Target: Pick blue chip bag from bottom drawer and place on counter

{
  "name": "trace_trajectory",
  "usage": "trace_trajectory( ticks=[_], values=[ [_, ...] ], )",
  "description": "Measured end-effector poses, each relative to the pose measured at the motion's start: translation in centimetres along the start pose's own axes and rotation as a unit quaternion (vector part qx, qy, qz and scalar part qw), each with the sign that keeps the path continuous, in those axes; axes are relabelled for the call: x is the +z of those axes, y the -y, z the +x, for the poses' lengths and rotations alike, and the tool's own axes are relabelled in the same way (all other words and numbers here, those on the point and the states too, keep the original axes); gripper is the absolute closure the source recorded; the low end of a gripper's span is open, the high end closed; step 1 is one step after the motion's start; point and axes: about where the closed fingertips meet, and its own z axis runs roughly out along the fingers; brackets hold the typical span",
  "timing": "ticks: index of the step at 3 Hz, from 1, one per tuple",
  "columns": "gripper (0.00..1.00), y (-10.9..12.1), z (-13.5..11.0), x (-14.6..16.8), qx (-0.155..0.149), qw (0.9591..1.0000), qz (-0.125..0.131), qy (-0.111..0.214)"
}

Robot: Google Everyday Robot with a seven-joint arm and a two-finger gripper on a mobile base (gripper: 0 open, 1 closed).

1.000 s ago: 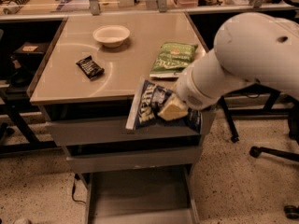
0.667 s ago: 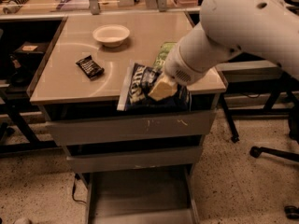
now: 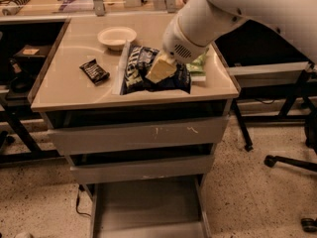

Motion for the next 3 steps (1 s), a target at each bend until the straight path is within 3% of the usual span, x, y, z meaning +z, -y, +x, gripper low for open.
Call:
trace_trajectory(
  ticks=[1,3],
  values=[
    [1.0,0.8,-0.5,1.5,0.012,0.9999,-0.008,0.006],
    [1.0,4.2,-5.9,6.0,0.008,0.9984,-0.044,0.034]
  ],
)
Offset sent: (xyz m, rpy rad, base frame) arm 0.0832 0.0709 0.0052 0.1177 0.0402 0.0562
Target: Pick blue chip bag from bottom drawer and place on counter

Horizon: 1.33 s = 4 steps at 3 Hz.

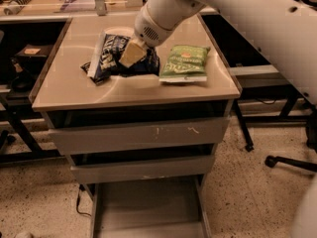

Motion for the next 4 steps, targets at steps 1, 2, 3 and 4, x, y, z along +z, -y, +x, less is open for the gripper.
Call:
trace_trajectory(
  ticks=[1,2,3,4],
  values=[
    [1.0,1.2,-0.9,2.4,0.008,0.9998,-0.02,0.002],
    [1.0,2.6,-0.3,4.8,0.022,0.9993,-0.03,0.001],
    [1.0,5.9,1.7,7.9,0.045,0.9984,-0.032,-0.011],
    [1.0,6.0,1.7,8.0,0.046,0.9984,-0.032,-0.011]
  ],
)
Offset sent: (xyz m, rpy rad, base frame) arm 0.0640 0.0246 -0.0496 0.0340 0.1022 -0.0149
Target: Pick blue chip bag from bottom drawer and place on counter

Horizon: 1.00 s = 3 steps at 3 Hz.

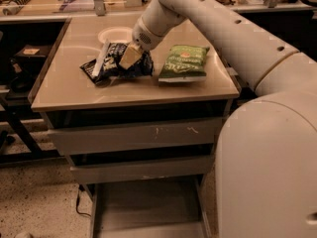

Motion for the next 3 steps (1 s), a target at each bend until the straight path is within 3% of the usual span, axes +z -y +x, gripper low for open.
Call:
trace_trajectory(
  ticks=[1,3],
  values=[
    [0.81,0.0,0.0,0.0,0.0,1.0,0.0,0.0],
    [0.35,0.0,0.0,0.01,0.0,1.0,0.0,0.0]
  ],
)
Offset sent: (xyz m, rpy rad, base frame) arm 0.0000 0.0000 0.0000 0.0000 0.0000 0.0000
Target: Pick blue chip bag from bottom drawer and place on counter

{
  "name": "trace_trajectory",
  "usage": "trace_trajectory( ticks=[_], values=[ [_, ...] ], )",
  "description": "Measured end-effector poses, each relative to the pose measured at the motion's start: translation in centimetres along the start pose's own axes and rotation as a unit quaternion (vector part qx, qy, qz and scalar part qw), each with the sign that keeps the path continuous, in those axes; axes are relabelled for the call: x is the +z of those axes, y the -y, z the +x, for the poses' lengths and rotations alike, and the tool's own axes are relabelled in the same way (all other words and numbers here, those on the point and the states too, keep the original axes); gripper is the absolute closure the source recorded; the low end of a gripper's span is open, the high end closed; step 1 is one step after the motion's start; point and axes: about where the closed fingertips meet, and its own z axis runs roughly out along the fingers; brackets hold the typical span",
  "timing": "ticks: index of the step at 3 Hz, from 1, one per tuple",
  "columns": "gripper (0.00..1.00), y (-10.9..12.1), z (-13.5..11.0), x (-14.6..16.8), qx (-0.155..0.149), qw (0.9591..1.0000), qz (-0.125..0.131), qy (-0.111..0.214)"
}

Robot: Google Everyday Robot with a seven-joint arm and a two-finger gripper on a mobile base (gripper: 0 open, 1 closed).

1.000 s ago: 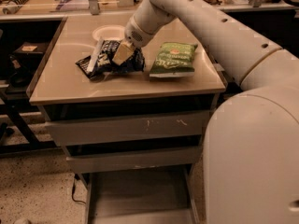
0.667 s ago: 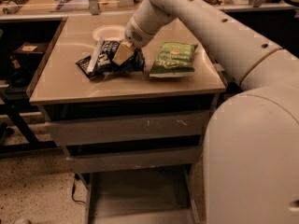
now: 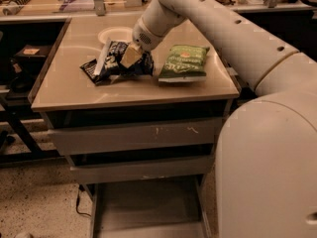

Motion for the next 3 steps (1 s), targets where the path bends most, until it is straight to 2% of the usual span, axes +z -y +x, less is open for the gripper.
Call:
trace_trajectory(
  ticks=[1,2,3],
  values=[
    [0.11,0.0,0.0,0.0,0.0,1.0,0.0,0.0],
    [0.0,0.0,0.0,0.01,0.0,1.0,0.0,0.0],
    [0.0,0.0,0.0,0.01,0.0,1.0,0.0,0.0]
  ],
)
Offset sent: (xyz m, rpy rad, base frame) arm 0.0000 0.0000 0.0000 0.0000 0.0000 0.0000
